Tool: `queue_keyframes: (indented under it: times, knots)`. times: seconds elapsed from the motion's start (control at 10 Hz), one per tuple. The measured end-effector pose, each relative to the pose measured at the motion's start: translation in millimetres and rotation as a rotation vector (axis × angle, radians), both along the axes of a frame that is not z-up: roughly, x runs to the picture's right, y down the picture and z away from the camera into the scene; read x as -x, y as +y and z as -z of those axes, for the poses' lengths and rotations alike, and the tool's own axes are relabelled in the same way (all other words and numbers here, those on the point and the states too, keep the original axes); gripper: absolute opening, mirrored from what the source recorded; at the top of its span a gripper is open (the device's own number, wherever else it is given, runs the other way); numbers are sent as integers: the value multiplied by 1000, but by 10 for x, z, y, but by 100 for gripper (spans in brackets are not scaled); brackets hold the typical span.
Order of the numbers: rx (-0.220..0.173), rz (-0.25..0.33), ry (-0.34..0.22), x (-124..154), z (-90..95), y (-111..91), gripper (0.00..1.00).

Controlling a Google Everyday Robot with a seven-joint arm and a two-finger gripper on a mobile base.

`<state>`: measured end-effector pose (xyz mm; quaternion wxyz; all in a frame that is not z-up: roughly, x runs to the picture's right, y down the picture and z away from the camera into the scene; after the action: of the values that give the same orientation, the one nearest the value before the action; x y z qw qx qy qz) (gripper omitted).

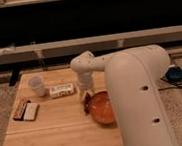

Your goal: Place the pepper on the white sponge

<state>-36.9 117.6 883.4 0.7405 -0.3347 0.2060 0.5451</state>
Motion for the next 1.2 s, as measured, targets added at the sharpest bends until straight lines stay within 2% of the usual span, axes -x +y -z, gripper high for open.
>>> queue_keyframes:
  times: [0.8,0.9,1.0,1.2]
  knots:
    - [38,44,26,-18,-103,198,63]
    - [39,45,27,-23,-103,203,56]
    - [40,47,27,-30,-102,213,44]
    - [39,50,21,-33,-80,213,26]
